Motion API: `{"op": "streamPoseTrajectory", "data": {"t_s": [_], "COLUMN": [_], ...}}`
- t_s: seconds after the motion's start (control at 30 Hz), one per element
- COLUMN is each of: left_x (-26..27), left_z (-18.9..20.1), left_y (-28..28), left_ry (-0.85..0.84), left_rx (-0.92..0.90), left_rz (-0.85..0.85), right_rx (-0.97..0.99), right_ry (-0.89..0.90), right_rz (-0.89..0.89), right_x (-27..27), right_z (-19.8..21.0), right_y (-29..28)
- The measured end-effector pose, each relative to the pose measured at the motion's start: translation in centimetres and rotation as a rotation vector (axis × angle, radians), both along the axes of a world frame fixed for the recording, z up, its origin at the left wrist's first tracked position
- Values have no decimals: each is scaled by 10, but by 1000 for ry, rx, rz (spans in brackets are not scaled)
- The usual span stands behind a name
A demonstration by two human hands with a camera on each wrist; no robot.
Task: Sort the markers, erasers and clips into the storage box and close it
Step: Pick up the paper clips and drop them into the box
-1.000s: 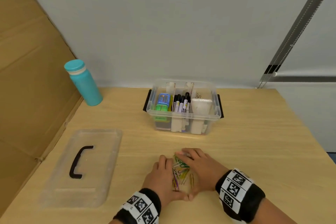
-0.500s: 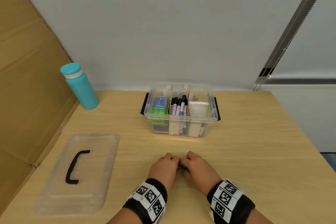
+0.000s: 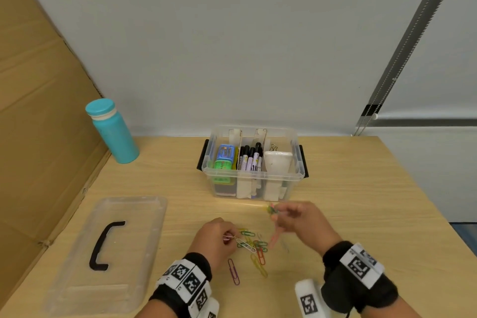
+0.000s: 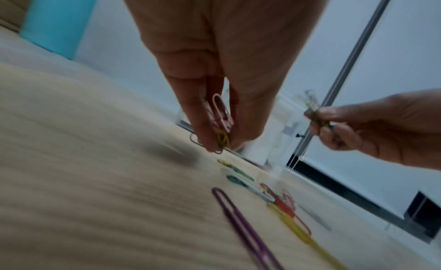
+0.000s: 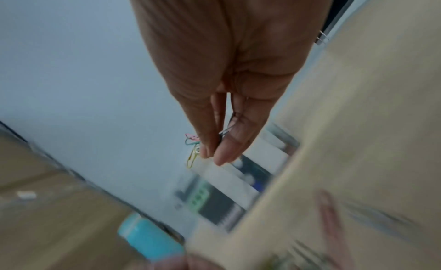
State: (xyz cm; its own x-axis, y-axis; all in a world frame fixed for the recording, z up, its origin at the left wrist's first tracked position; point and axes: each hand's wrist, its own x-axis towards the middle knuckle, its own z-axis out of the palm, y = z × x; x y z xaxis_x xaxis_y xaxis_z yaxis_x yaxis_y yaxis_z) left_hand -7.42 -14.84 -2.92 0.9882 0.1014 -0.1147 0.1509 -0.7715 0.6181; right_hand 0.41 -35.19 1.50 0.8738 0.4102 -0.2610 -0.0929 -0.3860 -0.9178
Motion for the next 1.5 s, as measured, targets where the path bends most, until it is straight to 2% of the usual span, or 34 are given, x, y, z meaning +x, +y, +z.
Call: {"op": "streamPoseTrajectory", "data": {"t_s": [0.1, 0.2, 0.27, 0.33, 0.43, 0.53, 0.6, 0.67, 0.73, 0.8, 0.83, 0.97, 1.03, 1.1, 1.2, 1.27, 1.33, 1.43, 1.5], "left_x": [-6, -11, -15, -17, -19, -22, -24, -24, -23, -15, -8, 41, 75, 110, 141, 145, 135, 98, 68], "left_z": [7, 13, 16, 18, 18, 18, 18, 20, 28, 46, 59, 109, 118, 111, 96, 94, 101, 104, 89], "left_y": [7, 9, 8, 6, 4, 2, 3, 4, 3, -3, -9, -37, -48, -56, -61, -62, -59, -42, -22], "left_ry": [-55, -97, -116, -124, -114, -102, -101, -99, -115, -180, -226, -415, -451, -391, -132, -92, -184, -310, -286], "left_rx": [-82, -125, -130, -141, -149, -149, -163, -187, -202, -209, -205, -150, -132, -40, 142, 159, 140, 78, 80], "left_rz": [25, 40, 43, 35, 21, 7, 10, 18, 11, -15, -35, -116, -122, -142, -243, -286, -289, -244, -245], "right_rx": [135, 40, -158, -452, -819, -980, -965, -860, -688, -614, -598, -537, -517, -512, -522, -522, -488, -426, -476], "right_ry": [-68, -324, -532, -622, -549, -470, -425, -448, -618, -855, -907, -859, -861, -856, -841, -832, -785, -669, -527], "right_rz": [-81, -157, -172, -72, 148, 298, 316, 246, 80, -83, -129, -157, -155, -163, -145, -102, -99, -242, -186], "right_x": [15, 41, 62, 80, 100, 114, 117, 110, 91, 70, 60, 42, 42, 41, 42, 41, 36, 17, 2], "right_z": [50, 76, 78, 72, 57, 55, 57, 58, 54, 41, 31, -8, -16, -17, -17, -15, -14, -16, -22], "right_y": [-1, 4, 13, 26, 48, 64, 65, 56, 36, 14, 5, -14, -14, -14, -15, -16, -19, -29, -36]}}
